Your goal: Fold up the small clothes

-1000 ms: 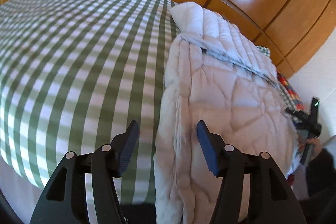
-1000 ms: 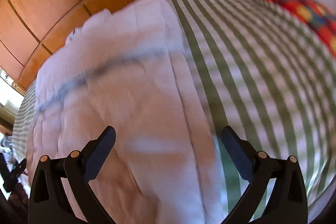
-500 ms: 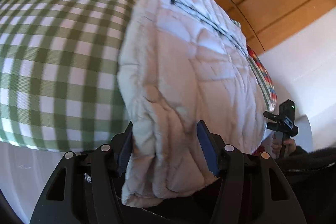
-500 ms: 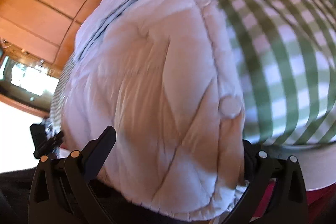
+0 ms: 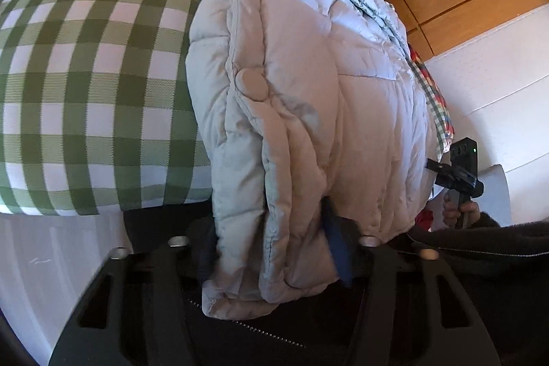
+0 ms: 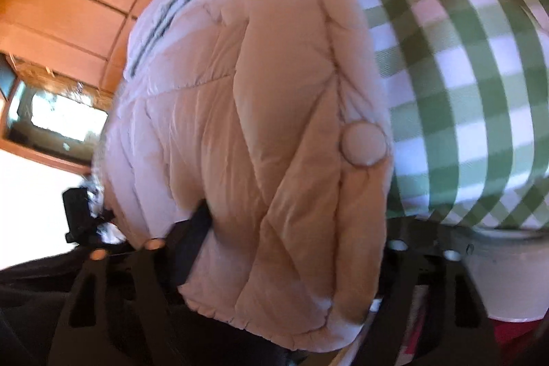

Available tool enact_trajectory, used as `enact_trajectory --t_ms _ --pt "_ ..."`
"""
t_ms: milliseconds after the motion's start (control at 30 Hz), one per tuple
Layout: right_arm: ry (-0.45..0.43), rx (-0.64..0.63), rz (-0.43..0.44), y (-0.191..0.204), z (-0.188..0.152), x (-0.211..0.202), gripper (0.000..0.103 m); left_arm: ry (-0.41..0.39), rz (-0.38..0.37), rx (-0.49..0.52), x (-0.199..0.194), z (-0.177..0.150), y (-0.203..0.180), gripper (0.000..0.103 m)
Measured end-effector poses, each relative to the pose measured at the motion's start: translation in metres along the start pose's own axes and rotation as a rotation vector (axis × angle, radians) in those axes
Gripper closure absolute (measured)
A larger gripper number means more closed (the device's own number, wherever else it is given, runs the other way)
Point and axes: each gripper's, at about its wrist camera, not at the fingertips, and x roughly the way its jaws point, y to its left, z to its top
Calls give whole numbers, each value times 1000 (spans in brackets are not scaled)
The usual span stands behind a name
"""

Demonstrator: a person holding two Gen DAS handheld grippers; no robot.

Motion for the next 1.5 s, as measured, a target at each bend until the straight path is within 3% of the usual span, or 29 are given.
enact_trajectory --t_ms 67,133,233,400,567,833,1000,1200,1333,1500 --pt "-2 -6 -1 4 0 -2 67 -16 -5 33 -6 -3 -4 78" --pt "-17 -21 21 11 -1 -9 77 -34 -15 57 -13 -4 -7 89" --pt "-48 -49 40 29 0 -21 83 -80 -75 74 -31 -1 -19 91" --pt "-152 -139 124 75 8 -56 86 -226 -200 72 -76 5 -32 92" --pt "-235 -188 183 103 34 -71 87 -323 -255 62 -95 24 -38 92" --pt "-339 -205 218 114 93 -81 89 -455 -319 99 -118 92 -55 92" --pt "-378 -171 214 106 148 -74 89 -500 -316 106 -123 148 -61 92" --pt "-403 -65 195 87 232 -54 89 -517 -310 18 -112 223 -47 92" --pt "-400 -1 148 63 272 -27 89 -507 -250 -60 -88 278 -34 92" --pt "-386 95 132 30 301 1 85 -472 -183 -133 -61 315 -16 92"
